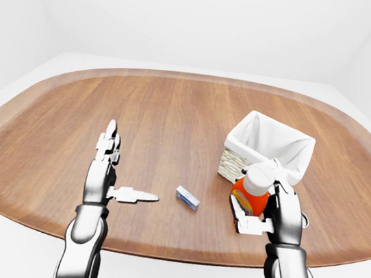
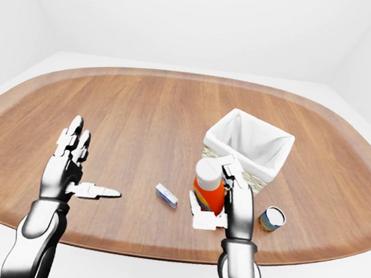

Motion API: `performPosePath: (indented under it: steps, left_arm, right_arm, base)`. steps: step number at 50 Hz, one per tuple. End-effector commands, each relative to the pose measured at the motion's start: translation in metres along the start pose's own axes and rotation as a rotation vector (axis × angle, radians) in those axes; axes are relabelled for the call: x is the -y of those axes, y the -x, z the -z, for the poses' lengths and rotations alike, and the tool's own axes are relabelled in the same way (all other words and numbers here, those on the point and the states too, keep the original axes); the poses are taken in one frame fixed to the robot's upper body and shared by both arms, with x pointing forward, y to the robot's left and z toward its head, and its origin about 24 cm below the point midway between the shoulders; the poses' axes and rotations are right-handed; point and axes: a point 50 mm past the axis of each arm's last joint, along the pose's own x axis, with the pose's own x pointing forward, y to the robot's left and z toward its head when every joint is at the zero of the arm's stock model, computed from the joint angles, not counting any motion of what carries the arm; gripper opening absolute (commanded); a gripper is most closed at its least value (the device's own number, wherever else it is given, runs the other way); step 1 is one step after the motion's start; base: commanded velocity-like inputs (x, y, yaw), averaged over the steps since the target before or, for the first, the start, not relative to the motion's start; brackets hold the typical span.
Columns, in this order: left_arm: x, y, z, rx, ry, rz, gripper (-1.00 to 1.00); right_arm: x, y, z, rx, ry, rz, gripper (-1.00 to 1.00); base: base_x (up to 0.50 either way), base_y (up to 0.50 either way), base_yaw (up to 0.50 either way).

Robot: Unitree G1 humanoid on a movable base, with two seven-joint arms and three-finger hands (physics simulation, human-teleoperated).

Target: Pick up the ketchup, and put it in the basket.

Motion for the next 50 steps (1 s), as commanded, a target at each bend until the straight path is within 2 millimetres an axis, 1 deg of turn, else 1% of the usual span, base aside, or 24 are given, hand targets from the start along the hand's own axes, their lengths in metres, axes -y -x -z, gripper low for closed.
performPosePath:
  steps: [1, 13, 19, 20, 21, 25, 26, 27, 31, 35, 37, 39, 43, 45, 46, 50]
  left_arm:
    - [-0.011, 0.002, 0.021, -0.087, -0.013, -0.031, 1.0]
    - [-0.01, 0.002, 0.023, -0.091, -0.017, -0.026, 1.0]
    - [-0.011, 0.004, 0.026, -0.088, -0.016, -0.026, 1.0]
    - [-0.012, 0.004, 0.026, -0.088, -0.015, -0.026, 1.0]
    - [-0.012, 0.004, 0.026, -0.089, -0.014, -0.027, 1.0]
    - [-0.012, 0.003, 0.027, -0.089, -0.014, -0.027, 1.0]
    - [-0.012, 0.003, 0.027, -0.089, -0.014, -0.027, 1.0]
    - [-0.012, 0.002, 0.023, -0.09, -0.014, -0.027, 1.0]
    - [-0.013, 0.004, 0.021, -0.087, -0.013, -0.029, 1.0]
    - [-0.013, 0.003, 0.022, -0.087, -0.013, -0.03, 1.0]
    - [-0.012, 0.004, 0.027, -0.089, -0.014, -0.03, 1.0]
    - [-0.011, 0.004, 0.028, -0.09, -0.016, -0.028, 1.0]
    - [-0.011, 0.004, 0.027, -0.089, -0.016, -0.025, 1.0]
    - [-0.011, 0.005, 0.027, -0.088, -0.017, -0.024, 1.0]
    - [-0.011, 0.004, 0.023, -0.087, -0.017, -0.023, 1.0]
    - [-0.01, 0.006, 0.026, -0.085, -0.015, -0.02, 1.0]
  right_arm:
    - [-0.001, -0.001, -0.001, 0.01, 0.007, 0.01, -1.0]
    - [-0.003, -0.002, 0.001, 0.01, 0.027, -0.001, -1.0]
    - [-0.003, -0.002, -0.002, 0.01, 0.043, 0.002, -1.0]
    - [-0.001, -0.003, -0.006, 0.028, 0.055, 0.011, -1.0]
    - [0.003, -0.006, -0.016, 0.076, 0.066, 0.037, -1.0]
    - [0.004, -0.014, -0.035, 0.176, 0.101, 0.035, -1.0]
    - [0.004, -0.014, -0.035, 0.177, 0.102, 0.035, -1.0]
    - [0.005, -0.016, -0.042, 0.21, 0.124, 0.039, -1.0]
    - [0.008, -0.022, -0.054, 0.279, 0.166, 0.042, -1.0]
    - [0.008, -0.026, -0.06, 0.311, 0.201, 0.035, -1.0]
    - [0.009, -0.03, -0.064, 0.331, 0.229, 0.03, -1.0]
    - [0.009, -0.034, -0.064, 0.335, 0.244, 0.029, -1.0]
    - [0.01, -0.041, -0.073, 0.38, 0.301, 0.019, -1.0]
    - [0.01, -0.045, -0.075, 0.392, 0.332, 0.015, -1.0]
    - [0.01, -0.047, -0.075, 0.393, 0.341, 0.01, -1.0]
    - [0.013, -0.058, -0.077, 0.401, 0.397, 0.003, -1.0]
  base:
    - [0.0, 0.0, 0.0]
    - [0.0, 0.0, 0.0]
    - [0.0, 0.0, 0.0]
    - [0.0, 0.0, 0.0]
    - [0.0, 0.0, 0.0]
    - [0.0, 0.0, 0.0]
    - [0.0, 0.0, 0.0]
    - [0.0, 0.0, 0.0]
    - [0.0, 0.0, 0.0]
    - [0.0, 0.0, 0.0]
    - [0.0, 0.0, 0.0]
    - [0.0, 0.0, 0.0]
    - [0.0, 0.0, 0.0]
    - [0.0, 0.0, 0.0]
    - [0.0, 0.0, 0.0]
    - [0.0, 0.0, 0.0]
